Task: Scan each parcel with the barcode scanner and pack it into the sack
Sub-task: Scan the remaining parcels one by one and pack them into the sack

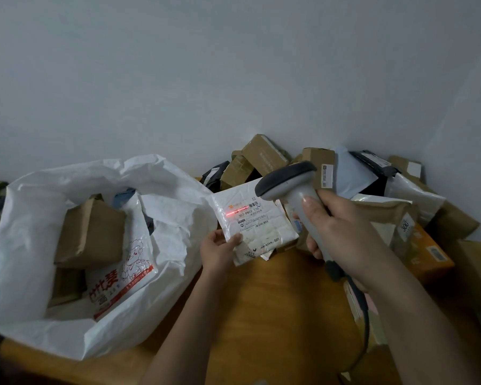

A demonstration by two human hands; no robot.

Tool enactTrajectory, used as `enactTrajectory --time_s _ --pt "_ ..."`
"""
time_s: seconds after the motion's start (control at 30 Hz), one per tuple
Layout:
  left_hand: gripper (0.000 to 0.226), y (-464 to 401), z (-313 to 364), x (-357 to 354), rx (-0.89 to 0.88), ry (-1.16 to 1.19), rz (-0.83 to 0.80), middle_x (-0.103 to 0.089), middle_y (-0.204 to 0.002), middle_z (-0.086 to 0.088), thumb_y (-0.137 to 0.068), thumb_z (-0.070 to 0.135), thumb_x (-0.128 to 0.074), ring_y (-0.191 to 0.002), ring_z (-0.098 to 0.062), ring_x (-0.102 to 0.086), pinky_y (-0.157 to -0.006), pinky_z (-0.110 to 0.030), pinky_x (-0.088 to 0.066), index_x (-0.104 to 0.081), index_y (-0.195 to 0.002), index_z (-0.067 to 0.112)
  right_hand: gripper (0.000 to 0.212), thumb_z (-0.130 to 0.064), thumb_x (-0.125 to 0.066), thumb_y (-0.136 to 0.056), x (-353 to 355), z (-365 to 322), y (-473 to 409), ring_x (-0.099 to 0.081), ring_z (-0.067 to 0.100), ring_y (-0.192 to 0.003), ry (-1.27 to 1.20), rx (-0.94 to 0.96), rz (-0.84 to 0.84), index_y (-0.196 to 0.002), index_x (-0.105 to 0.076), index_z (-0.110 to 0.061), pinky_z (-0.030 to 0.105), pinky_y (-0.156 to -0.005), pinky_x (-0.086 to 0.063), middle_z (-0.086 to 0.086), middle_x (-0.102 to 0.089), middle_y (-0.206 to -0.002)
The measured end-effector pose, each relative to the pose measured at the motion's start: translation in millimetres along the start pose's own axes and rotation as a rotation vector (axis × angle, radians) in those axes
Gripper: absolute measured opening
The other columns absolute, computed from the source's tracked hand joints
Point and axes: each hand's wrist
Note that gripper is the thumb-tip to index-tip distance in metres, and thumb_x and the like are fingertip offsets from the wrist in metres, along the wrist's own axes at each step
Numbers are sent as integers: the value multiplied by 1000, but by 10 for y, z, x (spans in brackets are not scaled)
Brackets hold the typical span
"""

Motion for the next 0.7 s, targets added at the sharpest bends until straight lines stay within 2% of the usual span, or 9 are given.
enactTrajectory --time_s 0.17,0.3,0.37,0.43,0.53,0.7 --pt "26 61 96 38 -27 17 3 -72 -97 -14 -82 4 -76 -77 -21 -74 -54 -27 -57 -60 -103 3 22 -38 -43 -102 -104 -8 -46 -57 4 -54 14 28 -16 -92 -60 -28 29 -57 -45 -6 -59 -61" --pt "30 79 143 103 -30 8 31 -73 -99 -13 -82 7 -76 -81 -25 -74 -56 -30 -59 -61 -108 4 21 -37 -42 -102 -122 -43 -19 -57 -2 -54 46 48 -32 -93 -59 -27 26 -56 -43 -16 -62 -58" --pt "33 73 157 138 -32 8 52 -72 -102 -14 -82 7 -77 -85 -27 -73 -59 -32 -60 -60 -110 3 22 -37 -43 -102 -121 -73 13 -58 3 -55 40 44 -44 -93 -60 -26 25 -55 -44 -7 -61 -62" --pt "33 64 172 179 -36 11 72 -71 -103 -15 -82 6 -77 -84 -27 -73 -59 -31 -60 -60 -110 3 22 -38 -43 -102 -110 -114 48 -57 4 -54 37 42 -51 -94 -60 -26 24 -54 -44 -6 -59 -64" --pt "27 61 180 237 -37 12 90 -72 -99 -13 -82 6 -77 -76 -21 -74 -57 -30 -59 -60 -103 6 25 -39 -43 -101 -84 -176 89 -57 7 -55 19 42 -65 -94 -61 -23 29 -56 -47 -2 -60 -67" --pt "26 90 196 259 -55 2 114 -72 -99 -15 -80 4 -78 -77 -23 -74 -60 -33 -60 -60 -98 7 27 -41 -43 -100 -29 -237 144 -57 13 -56 -13 60 -69 -92 -61 -22 40 -62 -50 1 -59 -63"
Point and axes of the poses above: each hand's wrist, its own y-axis away from the middle knuckle, its own x-axis out of the back of the hand, z = x × y
